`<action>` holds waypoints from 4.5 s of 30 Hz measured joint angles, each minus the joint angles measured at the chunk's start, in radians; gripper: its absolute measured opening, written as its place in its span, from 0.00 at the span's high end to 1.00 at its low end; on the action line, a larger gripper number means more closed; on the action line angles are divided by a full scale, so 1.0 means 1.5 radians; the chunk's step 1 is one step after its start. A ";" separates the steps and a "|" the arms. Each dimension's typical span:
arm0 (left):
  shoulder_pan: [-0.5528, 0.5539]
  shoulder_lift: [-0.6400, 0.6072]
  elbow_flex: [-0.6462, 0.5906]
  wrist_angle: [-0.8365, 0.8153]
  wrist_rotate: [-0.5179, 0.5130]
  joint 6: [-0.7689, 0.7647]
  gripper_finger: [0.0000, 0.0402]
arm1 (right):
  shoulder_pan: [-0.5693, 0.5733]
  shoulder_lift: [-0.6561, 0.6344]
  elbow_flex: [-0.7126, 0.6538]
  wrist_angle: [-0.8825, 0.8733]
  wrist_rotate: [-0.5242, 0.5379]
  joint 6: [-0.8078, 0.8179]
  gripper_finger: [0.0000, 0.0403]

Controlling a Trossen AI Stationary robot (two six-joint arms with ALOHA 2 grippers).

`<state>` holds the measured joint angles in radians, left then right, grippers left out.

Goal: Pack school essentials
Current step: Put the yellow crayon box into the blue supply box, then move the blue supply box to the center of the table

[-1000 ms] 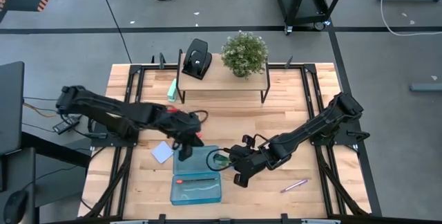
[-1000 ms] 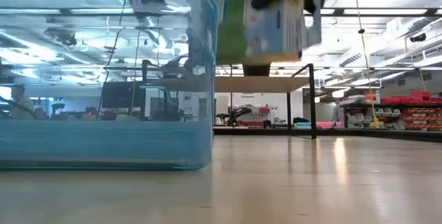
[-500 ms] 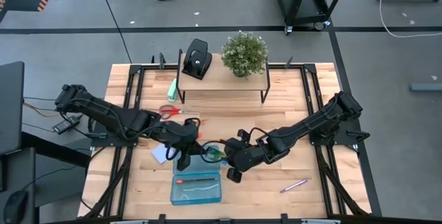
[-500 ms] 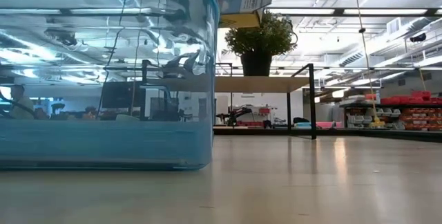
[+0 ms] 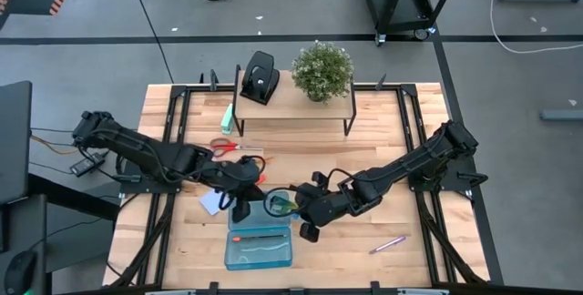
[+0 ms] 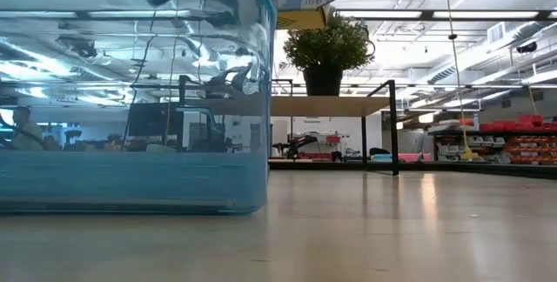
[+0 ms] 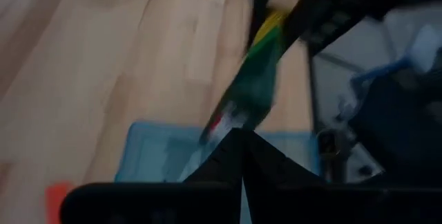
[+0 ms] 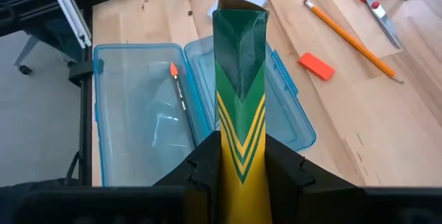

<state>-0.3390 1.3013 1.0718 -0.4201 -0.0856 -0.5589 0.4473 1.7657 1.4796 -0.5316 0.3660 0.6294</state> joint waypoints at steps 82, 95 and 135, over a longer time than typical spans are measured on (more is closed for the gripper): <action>0.006 -0.130 0.000 -0.117 -0.118 -0.086 0.98 | -0.017 0.196 0.000 0.267 -0.153 -0.215 0.57; -0.002 -0.110 0.000 -0.109 -0.123 -0.107 0.97 | -0.003 0.138 0.000 0.217 -0.163 -0.172 0.57; -0.240 0.211 -0.001 -0.021 0.040 -0.264 0.95 | 0.011 0.003 -0.001 -0.228 0.170 0.072 0.57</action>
<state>-0.6983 1.6172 1.0710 -0.4516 -0.0251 -0.9543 0.4637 1.7701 1.4788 -0.8728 0.6208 0.7378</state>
